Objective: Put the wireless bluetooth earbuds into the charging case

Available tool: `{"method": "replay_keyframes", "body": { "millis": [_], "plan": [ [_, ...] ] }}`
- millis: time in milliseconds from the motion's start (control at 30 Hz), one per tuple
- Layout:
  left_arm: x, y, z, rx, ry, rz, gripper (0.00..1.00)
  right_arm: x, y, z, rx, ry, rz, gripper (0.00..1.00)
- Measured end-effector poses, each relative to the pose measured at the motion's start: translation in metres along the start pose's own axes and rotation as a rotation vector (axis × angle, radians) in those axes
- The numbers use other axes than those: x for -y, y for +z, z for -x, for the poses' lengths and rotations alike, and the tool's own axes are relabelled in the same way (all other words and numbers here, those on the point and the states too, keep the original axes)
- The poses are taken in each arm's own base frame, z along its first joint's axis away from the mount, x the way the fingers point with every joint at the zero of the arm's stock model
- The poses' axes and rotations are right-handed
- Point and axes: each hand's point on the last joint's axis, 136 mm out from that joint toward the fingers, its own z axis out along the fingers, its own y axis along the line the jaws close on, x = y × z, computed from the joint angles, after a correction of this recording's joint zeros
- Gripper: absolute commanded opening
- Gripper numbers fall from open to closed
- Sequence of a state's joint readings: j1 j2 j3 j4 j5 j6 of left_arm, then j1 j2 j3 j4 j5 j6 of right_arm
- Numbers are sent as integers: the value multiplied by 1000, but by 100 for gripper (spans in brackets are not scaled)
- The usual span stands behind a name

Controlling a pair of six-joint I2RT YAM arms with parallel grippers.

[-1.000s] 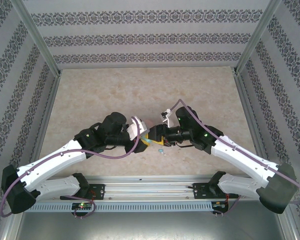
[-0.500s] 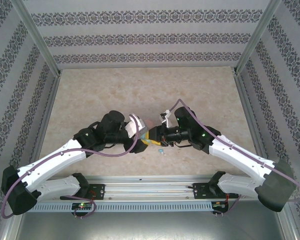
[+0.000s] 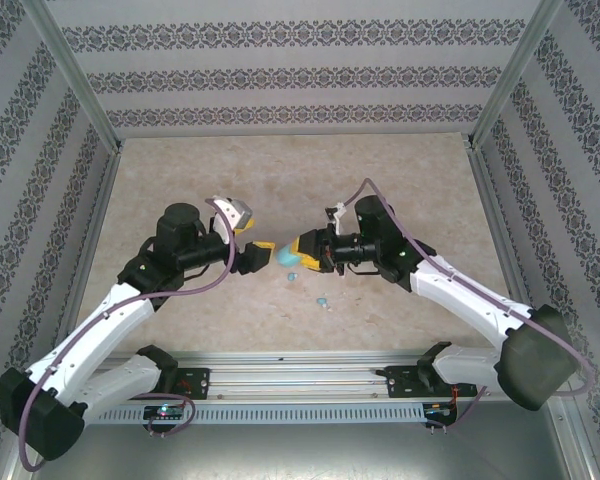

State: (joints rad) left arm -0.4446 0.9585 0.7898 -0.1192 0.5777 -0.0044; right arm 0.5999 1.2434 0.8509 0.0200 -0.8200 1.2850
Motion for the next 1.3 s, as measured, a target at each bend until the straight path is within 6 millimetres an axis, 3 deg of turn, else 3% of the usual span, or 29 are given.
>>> {"method": "replay_keyframes", "body": {
  "millis": [167,433,700,867,933,1100,1200,1300],
  "plan": [
    [9,10,-10,89,25,-129,81,-20,-5,15,0,0,60,28],
    [16,29,2,154,48,-267,73,-35,-8,23,-10,9,111,28],
    [23,37,18,200,23,-369,52,-42,-9,22,-17,5,134,28],
    [27,42,23,201,-6,-426,34,-44,-12,27,0,12,140,28],
    [27,43,24,201,-15,-431,28,-44,-13,29,6,13,143,32],
    [28,42,27,190,-14,-439,19,-39,-14,28,4,-6,114,59],
    [31,39,29,162,8,-435,18,-34,-23,30,16,-38,48,65],
    [36,32,31,124,47,-436,18,-40,-44,39,81,-118,-40,68]
  ]
}}
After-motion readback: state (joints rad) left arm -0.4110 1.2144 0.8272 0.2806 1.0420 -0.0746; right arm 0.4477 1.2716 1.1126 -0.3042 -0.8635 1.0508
